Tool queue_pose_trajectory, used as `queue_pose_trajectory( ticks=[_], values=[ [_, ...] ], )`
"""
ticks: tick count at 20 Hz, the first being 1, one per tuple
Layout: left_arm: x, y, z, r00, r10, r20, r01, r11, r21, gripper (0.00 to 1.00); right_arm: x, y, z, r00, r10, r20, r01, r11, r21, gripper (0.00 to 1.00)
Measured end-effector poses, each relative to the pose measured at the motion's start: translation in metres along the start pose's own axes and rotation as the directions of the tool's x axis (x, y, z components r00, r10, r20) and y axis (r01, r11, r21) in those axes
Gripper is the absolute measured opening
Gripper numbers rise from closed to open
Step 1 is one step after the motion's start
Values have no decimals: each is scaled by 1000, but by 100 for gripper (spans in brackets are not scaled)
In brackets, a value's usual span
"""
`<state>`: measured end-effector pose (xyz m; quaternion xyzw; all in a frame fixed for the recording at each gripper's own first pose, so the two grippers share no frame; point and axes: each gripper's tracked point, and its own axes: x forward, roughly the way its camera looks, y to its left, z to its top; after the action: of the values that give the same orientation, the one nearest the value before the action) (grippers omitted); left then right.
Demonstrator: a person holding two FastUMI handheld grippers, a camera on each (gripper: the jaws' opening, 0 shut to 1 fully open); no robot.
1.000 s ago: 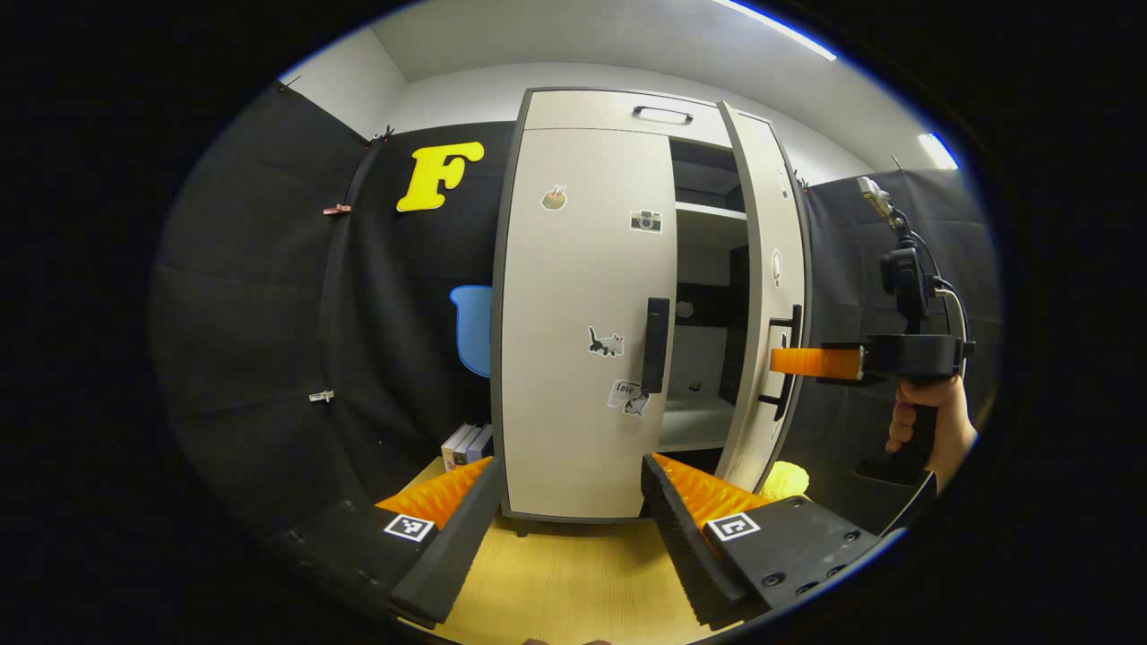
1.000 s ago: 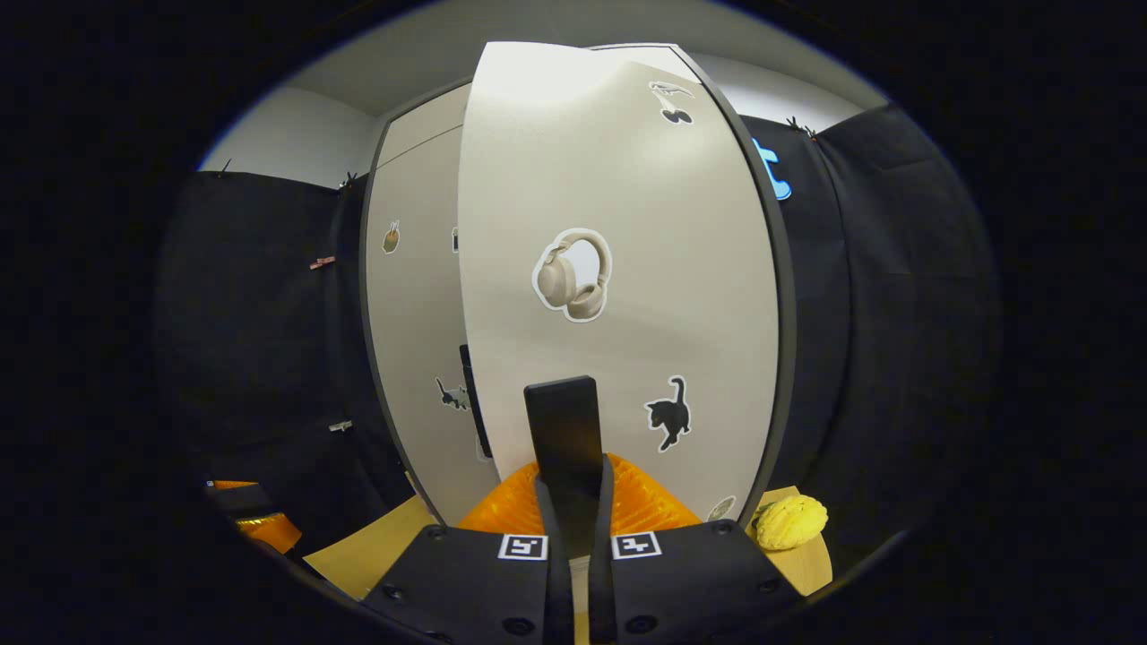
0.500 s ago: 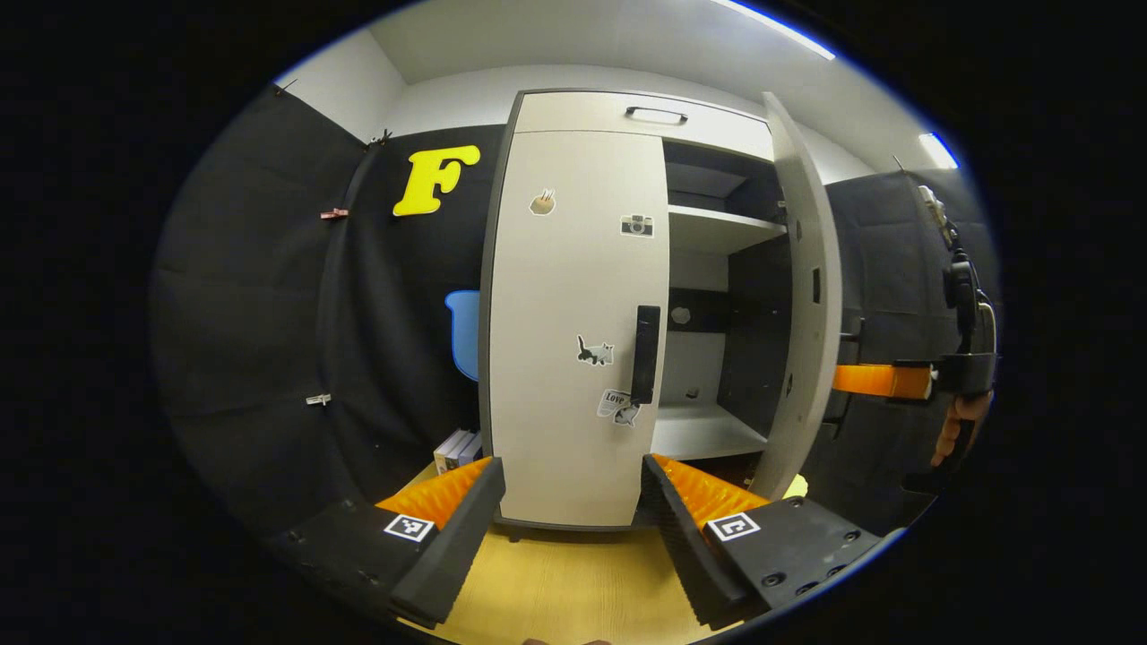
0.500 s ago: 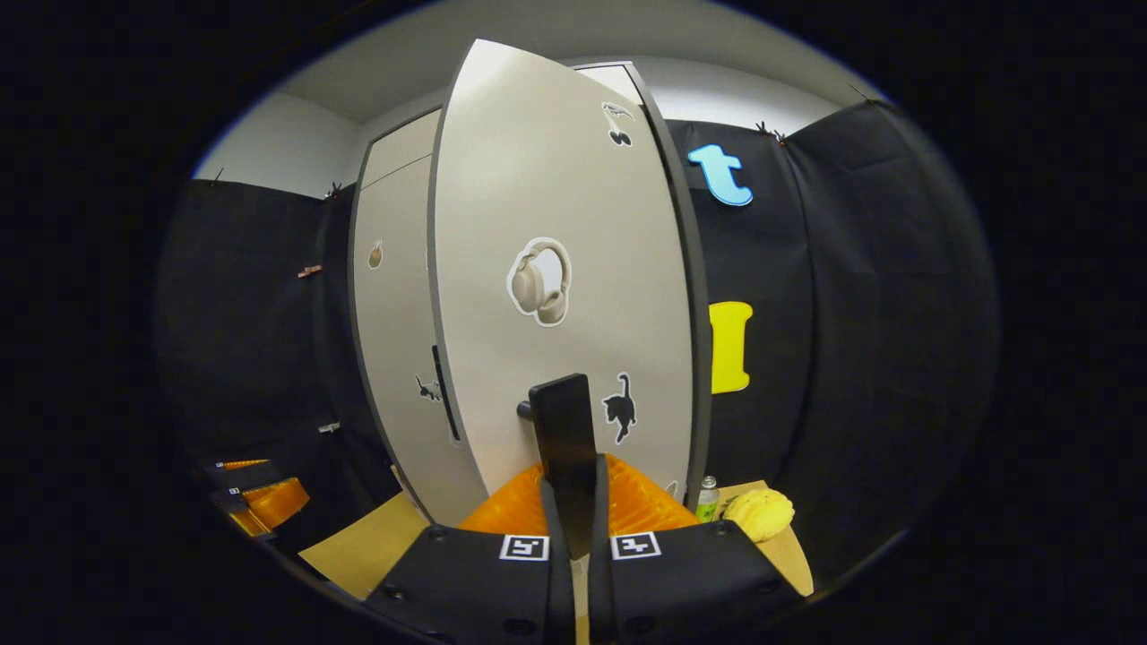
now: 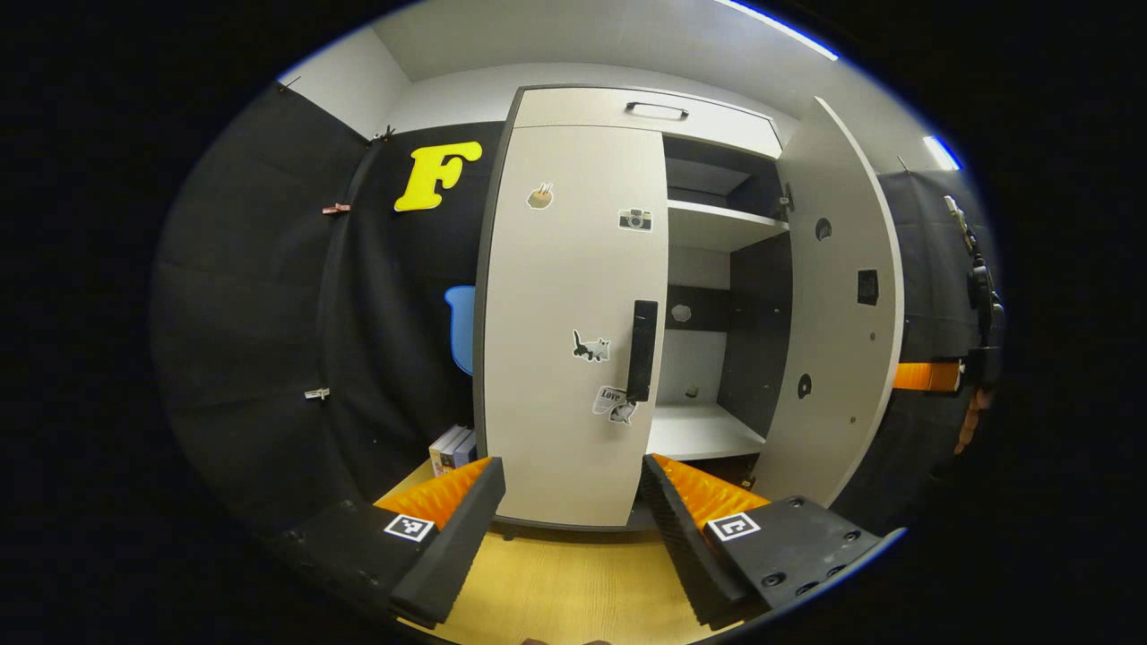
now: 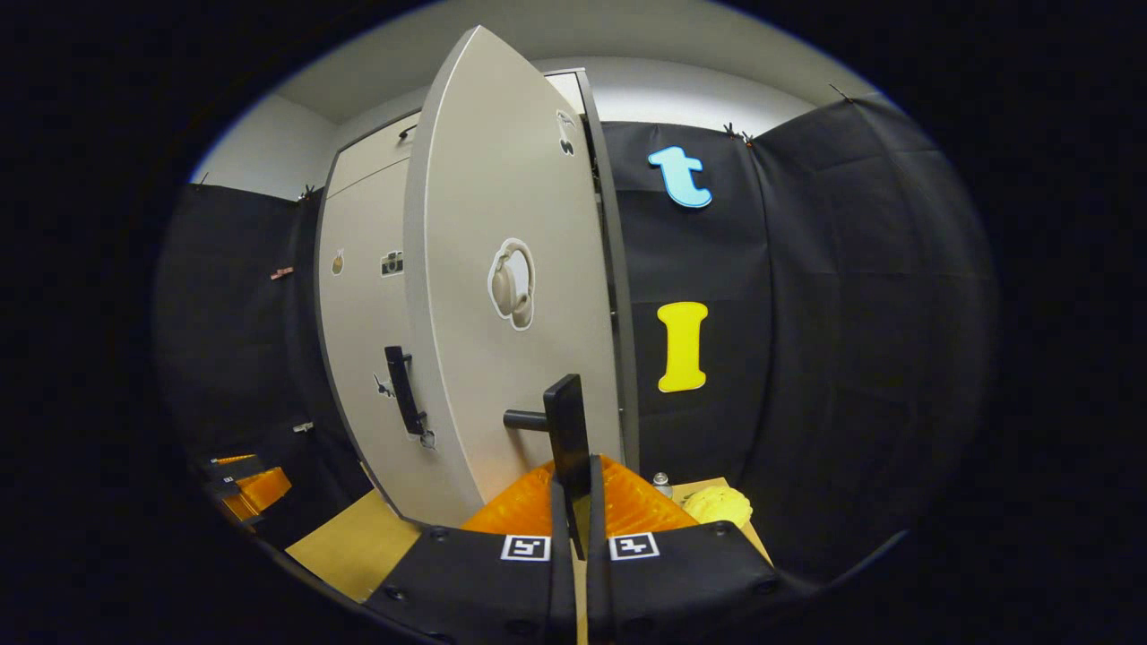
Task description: Open the right door of the double-door shoe cabinet with the right hand, and open the left door with the left hand.
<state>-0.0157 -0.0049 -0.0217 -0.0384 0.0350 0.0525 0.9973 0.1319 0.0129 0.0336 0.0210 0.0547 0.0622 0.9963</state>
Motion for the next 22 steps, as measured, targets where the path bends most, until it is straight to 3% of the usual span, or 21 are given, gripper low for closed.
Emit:
queue_pose_trajectory(
  ticks=[3, 6, 14, 19, 22],
  values=[
    [1, -1, -2, 1000, 5, 0, -5, 1000, -2, 95, 2, -28, 4, 997, -78, 13, 78, 997, -1, 8],
    [0, -4, -5, 1000, -6, -13, 6, 1000, -6, 95, 2, -20, 4, 1000, -18, 18, 17, 999, 37, 5],
    [-2, -1, -4, 999, -23, -24, 23, 1000, 17, 95, 6, -31, 4, 996, -72, 48, 70, 996, 56, 6],
    [0, 6, -5, 998, -55, -32, 56, 998, 29, 95, -5, -38, 3, 993, -106, 57, 102, 992, 77, 40],
    [2, 11, -5, 996, -77, -35, 78, 997, 25, 95, -19, -38, -5, 990, -135, 48, 129, 985, 117, 44]
  ],
)
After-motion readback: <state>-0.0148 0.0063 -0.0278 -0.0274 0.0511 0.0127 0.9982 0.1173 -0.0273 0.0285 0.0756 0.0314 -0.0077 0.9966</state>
